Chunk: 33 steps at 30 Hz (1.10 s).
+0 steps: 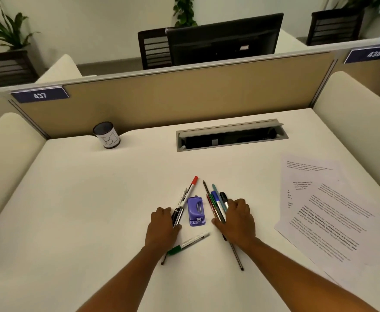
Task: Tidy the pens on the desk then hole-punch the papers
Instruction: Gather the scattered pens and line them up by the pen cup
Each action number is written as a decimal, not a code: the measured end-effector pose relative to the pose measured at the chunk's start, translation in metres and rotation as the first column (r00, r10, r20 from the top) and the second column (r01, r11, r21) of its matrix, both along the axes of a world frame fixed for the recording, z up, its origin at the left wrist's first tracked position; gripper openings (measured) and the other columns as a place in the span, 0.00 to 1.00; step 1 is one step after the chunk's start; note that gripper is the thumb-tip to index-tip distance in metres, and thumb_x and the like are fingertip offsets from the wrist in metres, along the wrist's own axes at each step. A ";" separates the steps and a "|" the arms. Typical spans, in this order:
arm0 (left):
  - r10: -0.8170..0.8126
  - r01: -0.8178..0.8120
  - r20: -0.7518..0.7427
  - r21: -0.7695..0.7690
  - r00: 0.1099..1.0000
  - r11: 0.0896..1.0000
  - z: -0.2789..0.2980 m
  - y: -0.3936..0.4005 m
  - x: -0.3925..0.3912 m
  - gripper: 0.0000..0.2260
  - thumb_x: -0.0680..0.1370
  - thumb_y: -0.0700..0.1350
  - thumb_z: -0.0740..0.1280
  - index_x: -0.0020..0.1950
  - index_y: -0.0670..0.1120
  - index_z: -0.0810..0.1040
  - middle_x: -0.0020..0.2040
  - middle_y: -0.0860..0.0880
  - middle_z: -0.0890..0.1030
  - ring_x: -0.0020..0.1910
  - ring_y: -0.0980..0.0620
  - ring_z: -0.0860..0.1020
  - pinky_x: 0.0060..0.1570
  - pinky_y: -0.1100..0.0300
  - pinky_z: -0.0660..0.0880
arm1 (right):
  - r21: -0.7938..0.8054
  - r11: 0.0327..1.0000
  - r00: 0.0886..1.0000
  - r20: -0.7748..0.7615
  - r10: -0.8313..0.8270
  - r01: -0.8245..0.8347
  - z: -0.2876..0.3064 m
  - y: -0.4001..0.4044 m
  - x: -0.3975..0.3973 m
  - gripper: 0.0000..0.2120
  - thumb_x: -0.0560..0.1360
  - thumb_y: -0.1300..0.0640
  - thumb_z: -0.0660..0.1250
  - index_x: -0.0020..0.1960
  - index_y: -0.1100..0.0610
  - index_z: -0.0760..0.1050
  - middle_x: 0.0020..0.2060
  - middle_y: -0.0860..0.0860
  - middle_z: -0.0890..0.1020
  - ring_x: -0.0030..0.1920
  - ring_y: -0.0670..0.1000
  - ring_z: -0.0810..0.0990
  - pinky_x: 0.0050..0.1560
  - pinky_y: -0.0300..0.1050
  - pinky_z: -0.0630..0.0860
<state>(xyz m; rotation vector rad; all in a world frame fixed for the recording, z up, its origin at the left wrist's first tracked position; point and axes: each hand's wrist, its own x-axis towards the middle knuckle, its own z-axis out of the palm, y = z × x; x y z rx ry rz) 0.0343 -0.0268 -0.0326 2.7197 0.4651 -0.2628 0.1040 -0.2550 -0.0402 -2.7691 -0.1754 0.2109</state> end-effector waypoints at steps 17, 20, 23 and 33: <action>0.064 -0.049 -0.157 0.102 0.986 0.994 -0.006 -0.016 0.015 0.15 0.79 0.34 0.56 0.65 0.37 0.67 0.63 0.41 0.71 0.59 0.43 0.73 0.53 0.56 0.72 | -0.194 0.975 0.992 -0.091 0.087 -0.104 0.001 0.013 0.010 0.22 0.81 0.46 0.65 0.67 0.59 0.67 0.61 0.56 0.76 0.59 0.53 0.77 0.52 0.45 0.77; 0.131 -0.110 -0.178 0.125 0.975 0.986 -0.004 -0.021 0.015 0.14 0.79 0.36 0.56 0.65 0.39 0.67 0.62 0.42 0.71 0.59 0.45 0.74 0.55 0.56 0.74 | -0.265 0.953 0.988 -0.082 0.128 -0.145 0.001 0.014 0.012 0.17 0.83 0.53 0.62 0.67 0.60 0.67 0.61 0.57 0.76 0.59 0.54 0.77 0.54 0.45 0.77; 0.177 -0.155 -0.201 0.121 0.963 0.980 -0.002 -0.025 0.015 0.14 0.79 0.38 0.58 0.64 0.41 0.67 0.62 0.43 0.71 0.60 0.45 0.74 0.56 0.54 0.75 | -0.288 0.944 0.985 -0.099 0.141 -0.164 0.004 0.016 0.015 0.15 0.83 0.56 0.60 0.68 0.60 0.67 0.62 0.57 0.76 0.60 0.55 0.77 0.55 0.46 0.77; 0.143 -0.123 -0.255 0.095 0.956 0.988 0.001 -0.022 0.018 0.16 0.79 0.41 0.61 0.66 0.41 0.65 0.64 0.42 0.69 0.63 0.44 0.74 0.58 0.55 0.74 | -0.256 0.958 0.984 -0.155 0.092 -0.130 0.011 0.017 0.024 0.13 0.82 0.57 0.59 0.65 0.60 0.69 0.61 0.57 0.78 0.58 0.56 0.80 0.54 0.47 0.78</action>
